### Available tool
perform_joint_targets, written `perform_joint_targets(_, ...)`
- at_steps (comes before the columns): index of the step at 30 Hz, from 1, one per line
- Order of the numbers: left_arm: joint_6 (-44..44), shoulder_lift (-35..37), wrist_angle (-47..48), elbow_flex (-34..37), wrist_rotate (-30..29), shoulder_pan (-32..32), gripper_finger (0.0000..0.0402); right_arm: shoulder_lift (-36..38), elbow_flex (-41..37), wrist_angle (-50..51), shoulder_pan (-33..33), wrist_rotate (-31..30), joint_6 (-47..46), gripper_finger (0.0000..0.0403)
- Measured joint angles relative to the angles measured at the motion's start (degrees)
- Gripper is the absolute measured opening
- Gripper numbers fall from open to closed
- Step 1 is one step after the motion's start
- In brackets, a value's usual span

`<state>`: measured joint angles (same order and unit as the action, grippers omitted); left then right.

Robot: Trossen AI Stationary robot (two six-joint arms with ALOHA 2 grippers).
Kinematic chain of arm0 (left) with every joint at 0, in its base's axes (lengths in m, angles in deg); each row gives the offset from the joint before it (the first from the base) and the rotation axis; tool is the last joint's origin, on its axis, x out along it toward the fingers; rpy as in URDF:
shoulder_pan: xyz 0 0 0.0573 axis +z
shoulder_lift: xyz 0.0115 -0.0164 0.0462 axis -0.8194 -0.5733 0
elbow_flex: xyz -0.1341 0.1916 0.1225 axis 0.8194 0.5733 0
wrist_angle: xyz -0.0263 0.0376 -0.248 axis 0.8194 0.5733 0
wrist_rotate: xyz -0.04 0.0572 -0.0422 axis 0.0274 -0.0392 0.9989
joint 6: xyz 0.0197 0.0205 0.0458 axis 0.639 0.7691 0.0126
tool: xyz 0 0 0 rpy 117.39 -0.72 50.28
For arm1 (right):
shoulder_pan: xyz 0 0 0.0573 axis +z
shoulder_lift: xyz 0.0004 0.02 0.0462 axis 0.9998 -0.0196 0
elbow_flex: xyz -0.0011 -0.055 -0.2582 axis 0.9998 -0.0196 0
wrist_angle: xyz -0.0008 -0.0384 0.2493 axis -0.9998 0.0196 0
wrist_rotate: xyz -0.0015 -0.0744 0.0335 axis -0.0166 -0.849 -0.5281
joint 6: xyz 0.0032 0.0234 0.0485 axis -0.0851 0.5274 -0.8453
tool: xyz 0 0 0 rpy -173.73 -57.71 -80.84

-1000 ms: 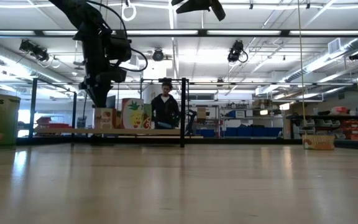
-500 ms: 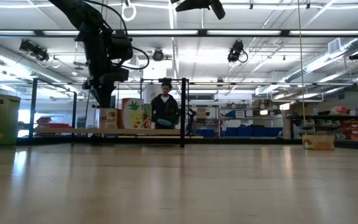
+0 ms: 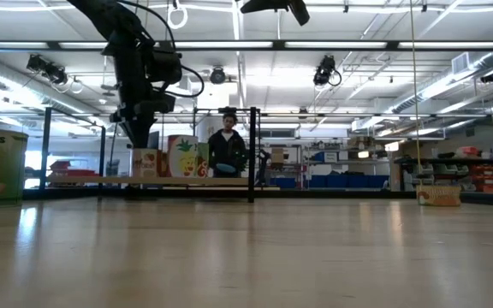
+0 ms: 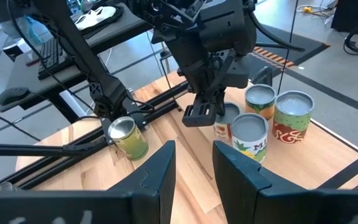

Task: Pick and place cans onto a shelf
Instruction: Adjust the canned diced tomatoes on the shelf, then adjust the canned mixed fruits on the shelf

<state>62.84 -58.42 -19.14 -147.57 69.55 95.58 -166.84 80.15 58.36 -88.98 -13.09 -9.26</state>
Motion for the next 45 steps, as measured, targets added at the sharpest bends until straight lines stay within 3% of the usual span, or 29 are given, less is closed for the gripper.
perform_joint_targets(5, -0.07, 0.84, 1.60, -0.62, 0.21, 0.00, 0.0004, 0.00, 0.00, 0.03, 0.00, 0.59, 0.04, 0.0113)
perform_joint_targets(13, 1.42, 2.57, 3.17, -7.86, 3.14, 0.02, 0.0004, 0.00, 0.00, 0.07, -0.15, 0.65, 0.82, 0.0113)
perform_joint_targets(19, -0.26, 1.55, 5.56, -7.89, 6.42, -1.29, 0.0004, 0.00, 0.00, 0.07, -0.28, 0.67, 1.01, 0.0113)
perform_joint_targets(35, -2.96, -3.15, 0.48, -7.87, 4.90, -5.44, 0.0004, 0.00, 0.00, 0.03, -0.42, 0.12, -0.05, 0.0113)
perform_joint_targets(41, -1.24, -3.15, 0.82, -7.87, 4.92, -5.44, 0.0004, 0.02, 0.00, 0.47, 0.17, 0.49, -0.47, 0.0113)
perform_joint_targets(45, -0.94, -2.49, 4.68, -7.89, 4.96, -5.44, 0.0004, 0.04, 0.00, 5.89, 0.44, -0.87, 0.84, 0.0113)
